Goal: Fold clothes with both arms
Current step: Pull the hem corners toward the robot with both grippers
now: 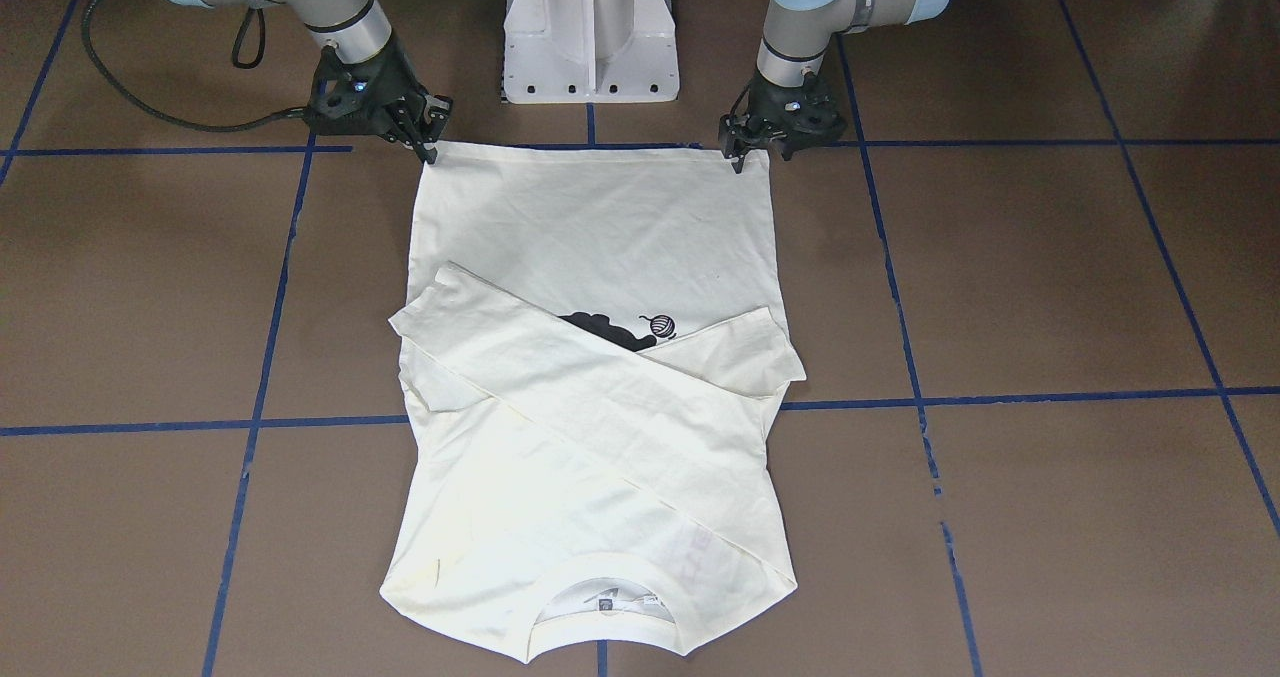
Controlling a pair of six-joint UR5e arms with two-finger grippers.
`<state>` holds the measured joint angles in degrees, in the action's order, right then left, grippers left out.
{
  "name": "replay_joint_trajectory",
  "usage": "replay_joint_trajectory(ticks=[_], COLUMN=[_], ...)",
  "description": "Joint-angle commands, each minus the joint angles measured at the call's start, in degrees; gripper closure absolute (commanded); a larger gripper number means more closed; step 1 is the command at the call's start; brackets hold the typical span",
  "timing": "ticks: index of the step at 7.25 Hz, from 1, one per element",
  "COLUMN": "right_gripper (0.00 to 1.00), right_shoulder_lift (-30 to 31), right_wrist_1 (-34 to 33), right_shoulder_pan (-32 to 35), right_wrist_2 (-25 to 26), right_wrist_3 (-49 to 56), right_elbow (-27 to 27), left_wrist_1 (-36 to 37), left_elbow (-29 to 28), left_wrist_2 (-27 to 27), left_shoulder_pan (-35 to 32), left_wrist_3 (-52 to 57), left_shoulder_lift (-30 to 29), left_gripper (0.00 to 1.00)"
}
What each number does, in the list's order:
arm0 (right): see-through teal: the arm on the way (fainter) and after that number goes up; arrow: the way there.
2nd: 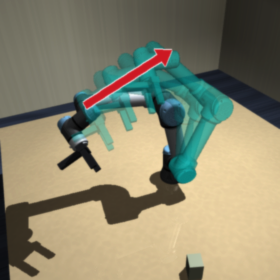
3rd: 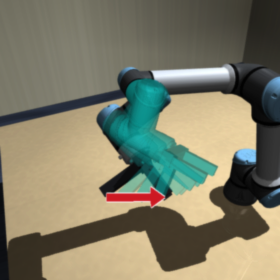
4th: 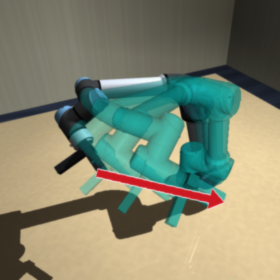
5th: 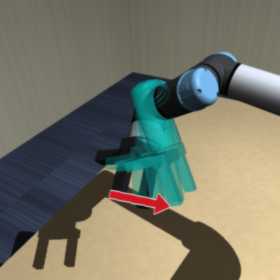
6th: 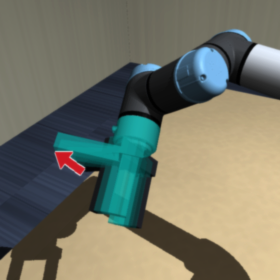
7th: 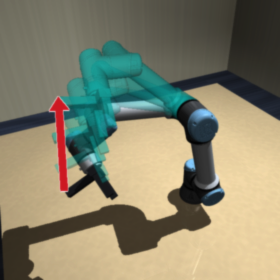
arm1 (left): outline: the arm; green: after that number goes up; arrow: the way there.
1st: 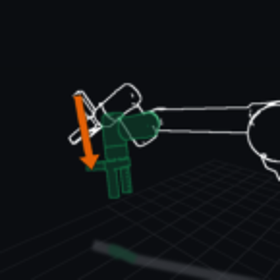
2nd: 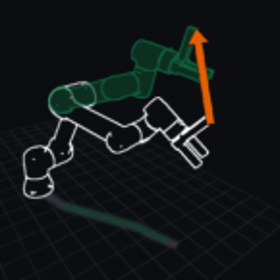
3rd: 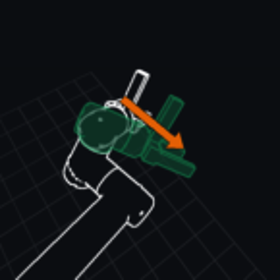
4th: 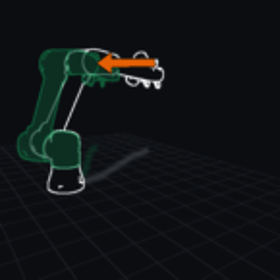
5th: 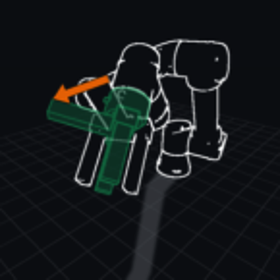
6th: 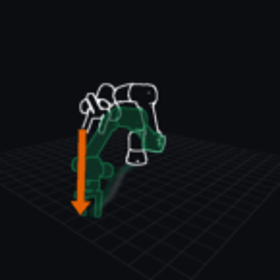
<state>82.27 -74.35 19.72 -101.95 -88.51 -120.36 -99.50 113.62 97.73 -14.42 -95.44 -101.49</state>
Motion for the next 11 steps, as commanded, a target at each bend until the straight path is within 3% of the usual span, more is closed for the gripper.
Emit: replay_joint_trajectory(ticks=[1,3,6,9,11], right_gripper=[1.00,1.00,1.00,1.00,1.00], right_shoulder_lift=[-0.01,-0.01,0.08,3.67,9.02], right_wrist_1=[-0.09,-0.09,-0.09,-0.18,-0.18], right_shoulder_pan=[0.15,0.23,0.41,2.43,-0.10], right_wrist_2=[0.00,-0.09,-1.31,-8.16,-12.03], right_wrist_3=[0.00,0.00,0.09,0.09,0.00], right_elbow=[0.04,0.04,-0.31,-5.65,-11.62], left_wrist_1=[0.01,0.01,3.06,16.05,19.43], left_elbow=[-0.07,-0.07,3.34,15.97,21.01], left_wrist_2=[0.01,0.18,0.62,0.71,0.80], left_shoulder_pan=[0.00,0.00,-0.08,0.00,4.11], left_wrist_3=[-0.01,0.16,0.69,3.48,3.77], left_shoulder_lift=[0.06,-0.29,-0.20,-0.38,-0.47], left_gripper=[0.69,1.00,1.00,1.00,1.00])
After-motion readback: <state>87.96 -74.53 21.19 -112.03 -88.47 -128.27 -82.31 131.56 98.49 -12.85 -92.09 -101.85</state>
